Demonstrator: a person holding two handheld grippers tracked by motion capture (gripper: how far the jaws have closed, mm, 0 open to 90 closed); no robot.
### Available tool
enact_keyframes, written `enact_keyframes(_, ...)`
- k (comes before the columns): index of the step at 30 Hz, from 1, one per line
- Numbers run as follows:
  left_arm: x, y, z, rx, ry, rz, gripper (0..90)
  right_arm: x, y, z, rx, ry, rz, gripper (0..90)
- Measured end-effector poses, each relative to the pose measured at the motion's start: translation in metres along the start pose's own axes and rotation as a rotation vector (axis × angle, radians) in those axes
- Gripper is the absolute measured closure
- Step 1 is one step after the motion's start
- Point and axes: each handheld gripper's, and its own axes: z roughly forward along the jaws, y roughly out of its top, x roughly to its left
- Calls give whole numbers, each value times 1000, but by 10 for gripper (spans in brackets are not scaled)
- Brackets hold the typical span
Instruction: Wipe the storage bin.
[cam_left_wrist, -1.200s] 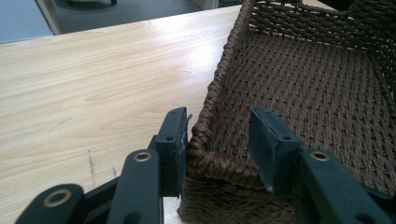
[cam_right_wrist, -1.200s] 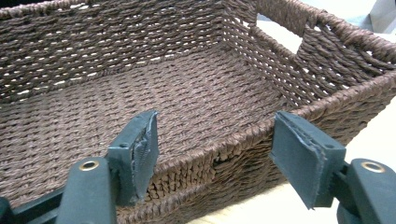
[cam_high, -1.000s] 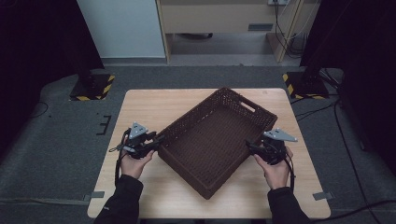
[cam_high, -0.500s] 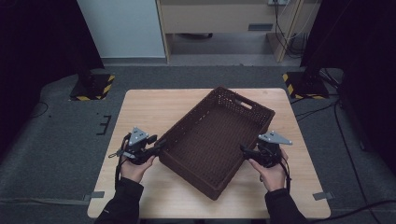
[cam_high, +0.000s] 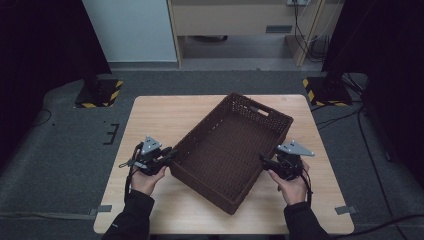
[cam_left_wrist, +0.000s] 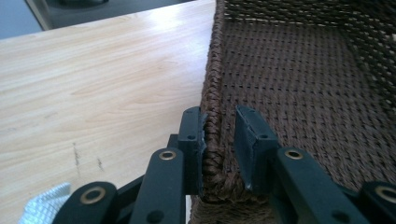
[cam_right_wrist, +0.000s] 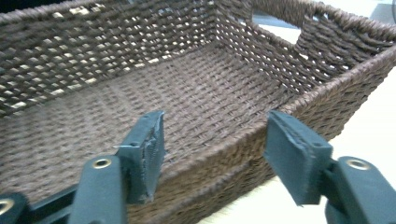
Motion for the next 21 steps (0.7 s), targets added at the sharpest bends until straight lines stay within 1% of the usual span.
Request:
enact_keyframes(1,0,0,0,0,0,0,715,0,0,0,0,0,0,388)
enact_keyframes(2,-2,-2,-2,-2,-3,1,715,1,1,-2,2,9,10,381)
enact_keyframes(3,-4,-3,-4,-4,-6,0,713,5,0,-3,21,7,16,360)
enact_keyframes(4,-6,-4,-5,-5,-8,0,713,5,-1,-2,29,5,11,352)
enact_keyframes(5,-9,-6,-8,-2,-13,9,712,6,-2,-1,44,5,17,340)
enact_keyframes(7,-11,-5,-9,0,-17,13,708,7,-3,3,59,-3,13,319)
enact_keyframes(8,-11,-5,-9,0,-17,13,703,7,-4,4,64,-4,23,314)
enact_keyframes(11,-8,0,-7,-28,-14,2,660,6,-5,7,66,4,42,309)
enact_keyframes(12,-7,1,-6,-30,-13,2,650,5,-5,8,71,10,47,312)
enact_keyframes(14,-6,2,-4,-24,-11,5,648,5,-5,8,68,7,49,317)
enact_keyframes(15,-6,2,0,-6,-10,9,654,6,-5,10,64,-12,45,327)
enact_keyframes(17,-5,0,3,12,-19,2,692,6,-5,10,66,-17,39,333)
enact_keyframes(18,-5,0,3,12,-19,2,705,6,-5,11,64,-16,40,335)
enact_keyframes(19,-5,-2,3,19,-32,1,705,6,-5,11,64,-16,40,335)
enact_keyframes(20,-8,-4,2,25,-47,7,746,4,-5,11,62,-15,39,339)
enact_keyframes(21,-8,-4,2,25,-47,7,762,4,-5,11,62,-15,39,339)
